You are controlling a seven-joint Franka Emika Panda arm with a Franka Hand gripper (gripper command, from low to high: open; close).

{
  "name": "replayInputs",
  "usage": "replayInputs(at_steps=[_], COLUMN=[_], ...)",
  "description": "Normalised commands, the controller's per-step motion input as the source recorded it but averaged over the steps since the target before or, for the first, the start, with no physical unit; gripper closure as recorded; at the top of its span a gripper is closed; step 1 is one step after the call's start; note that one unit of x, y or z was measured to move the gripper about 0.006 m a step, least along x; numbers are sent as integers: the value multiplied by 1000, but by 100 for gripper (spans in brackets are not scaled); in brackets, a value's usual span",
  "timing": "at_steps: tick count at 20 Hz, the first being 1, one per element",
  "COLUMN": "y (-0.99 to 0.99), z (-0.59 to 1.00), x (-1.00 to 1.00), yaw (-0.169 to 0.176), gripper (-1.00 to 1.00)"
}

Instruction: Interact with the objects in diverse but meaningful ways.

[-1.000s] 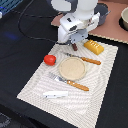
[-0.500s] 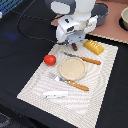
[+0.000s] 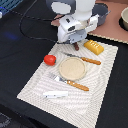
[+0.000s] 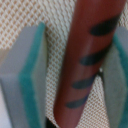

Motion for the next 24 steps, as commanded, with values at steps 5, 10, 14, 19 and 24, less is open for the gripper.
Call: replayInputs(at_steps=[5,10,14,19,24], y=[134,-137,-499,-474,-453], z=[-242,149,627,661,563], x=[-133,-386,-526,-587,-575], yaw=[3,16,54,42,42], gripper=[100,100,100,100,100])
